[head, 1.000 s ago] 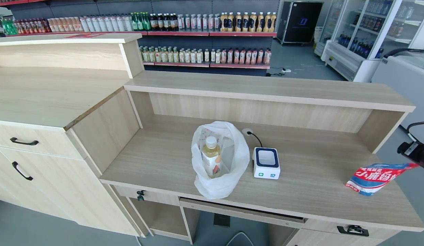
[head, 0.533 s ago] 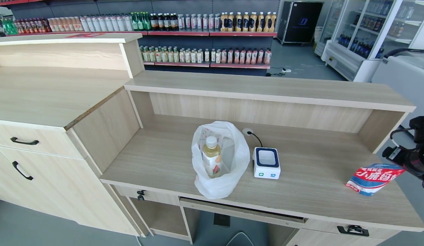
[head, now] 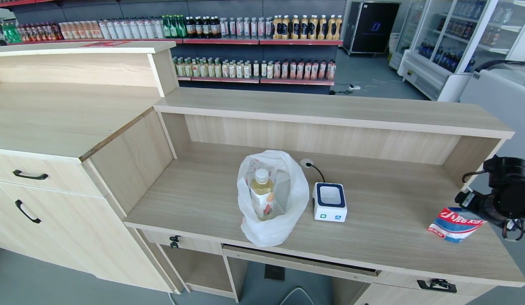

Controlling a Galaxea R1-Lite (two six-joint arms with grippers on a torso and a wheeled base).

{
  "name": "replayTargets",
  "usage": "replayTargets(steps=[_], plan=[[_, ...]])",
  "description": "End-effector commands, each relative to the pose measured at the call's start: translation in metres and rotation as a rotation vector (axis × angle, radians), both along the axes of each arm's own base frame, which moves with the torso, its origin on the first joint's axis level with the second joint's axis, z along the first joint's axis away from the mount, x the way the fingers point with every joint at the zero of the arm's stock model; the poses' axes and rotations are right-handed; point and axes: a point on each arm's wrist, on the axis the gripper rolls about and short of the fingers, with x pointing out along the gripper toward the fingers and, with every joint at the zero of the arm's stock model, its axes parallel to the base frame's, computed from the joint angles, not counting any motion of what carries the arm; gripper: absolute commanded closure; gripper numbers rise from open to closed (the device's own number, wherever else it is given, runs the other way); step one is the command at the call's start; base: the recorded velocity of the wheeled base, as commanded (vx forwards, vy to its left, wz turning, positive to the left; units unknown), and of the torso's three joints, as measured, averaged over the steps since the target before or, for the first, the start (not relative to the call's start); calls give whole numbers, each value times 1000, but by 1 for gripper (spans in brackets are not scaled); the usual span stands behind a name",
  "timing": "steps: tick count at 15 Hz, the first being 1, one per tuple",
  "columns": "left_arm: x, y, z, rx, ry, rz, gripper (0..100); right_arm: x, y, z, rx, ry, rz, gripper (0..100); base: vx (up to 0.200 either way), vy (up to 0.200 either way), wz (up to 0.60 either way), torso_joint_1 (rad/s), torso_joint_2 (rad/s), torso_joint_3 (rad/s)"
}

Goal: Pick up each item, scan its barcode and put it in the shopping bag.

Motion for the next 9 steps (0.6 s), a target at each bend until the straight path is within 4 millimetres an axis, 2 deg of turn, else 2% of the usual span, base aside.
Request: replayTargets(steps=[1,6,7,9], plan=[[0,0,0,0,-1,0,0,6,0,-25,10,49,13,0,0,0,0,0,0,0],[0,0,0,0,-1,0,0,18,12,-45,-29,52,85,0,0,0,0,0,0,0],[0,0,0,0,-1,0,0,19,13,-46,-41,64,101,100,0,0,0,0,0,0],[0,0,0,0,-1,0,0,18,15,-49,-69,98,137,100,0,0,0,0,0,0]])
